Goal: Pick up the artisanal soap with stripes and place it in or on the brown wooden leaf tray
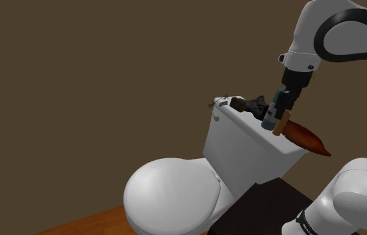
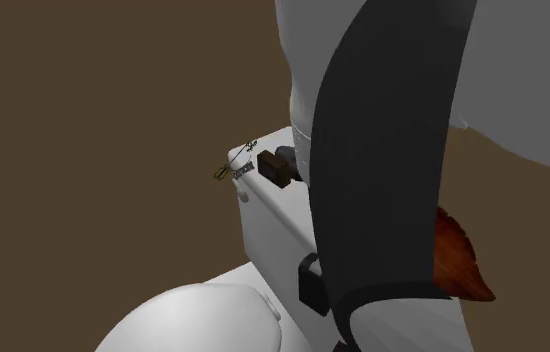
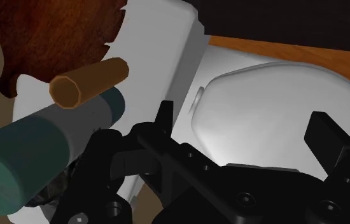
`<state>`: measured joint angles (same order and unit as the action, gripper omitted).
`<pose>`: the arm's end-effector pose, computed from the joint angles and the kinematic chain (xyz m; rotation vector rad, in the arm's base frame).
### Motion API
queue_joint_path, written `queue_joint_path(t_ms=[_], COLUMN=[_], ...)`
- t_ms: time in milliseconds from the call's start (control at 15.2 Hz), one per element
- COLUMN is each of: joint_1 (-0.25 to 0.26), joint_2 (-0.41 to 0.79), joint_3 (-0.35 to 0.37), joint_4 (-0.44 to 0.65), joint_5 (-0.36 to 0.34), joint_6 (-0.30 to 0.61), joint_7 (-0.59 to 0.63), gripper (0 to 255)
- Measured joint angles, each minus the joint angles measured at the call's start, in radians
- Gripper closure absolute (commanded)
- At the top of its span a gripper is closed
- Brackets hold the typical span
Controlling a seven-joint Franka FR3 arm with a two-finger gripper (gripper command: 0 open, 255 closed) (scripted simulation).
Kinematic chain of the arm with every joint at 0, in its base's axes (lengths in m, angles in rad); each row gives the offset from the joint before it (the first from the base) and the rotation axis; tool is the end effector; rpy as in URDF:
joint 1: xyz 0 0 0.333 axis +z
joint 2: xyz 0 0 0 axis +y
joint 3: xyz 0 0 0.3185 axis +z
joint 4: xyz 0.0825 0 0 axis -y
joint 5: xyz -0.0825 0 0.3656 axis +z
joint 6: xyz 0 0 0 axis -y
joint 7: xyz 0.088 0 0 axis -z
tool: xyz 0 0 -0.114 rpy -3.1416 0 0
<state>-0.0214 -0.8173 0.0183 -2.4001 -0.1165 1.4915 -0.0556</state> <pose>0.2679 -0.0133 0.5686 3.0107 0.0635 -0.1439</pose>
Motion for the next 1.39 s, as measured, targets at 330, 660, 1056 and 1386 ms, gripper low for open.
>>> queue_joint_path(t_ms=[330, 660, 1056, 1386], joint_1=[-0.020, -0.045, -0.069, -0.087], joint_2=[0.104, 0.268, 0.489, 0.677], joint_3=[-0.033, -0.081, -0.137, -0.178], joint_4=[0.045, 0.114, 0.258, 0.412], joint_5=[-0.014, -0.023, -0.011, 0.022], joint_6=[0.068, 0.179, 0.276, 0.322], joint_7=[-0.008, -0.017, -0.038, -0.062], gripper=[0, 0, 0, 0])
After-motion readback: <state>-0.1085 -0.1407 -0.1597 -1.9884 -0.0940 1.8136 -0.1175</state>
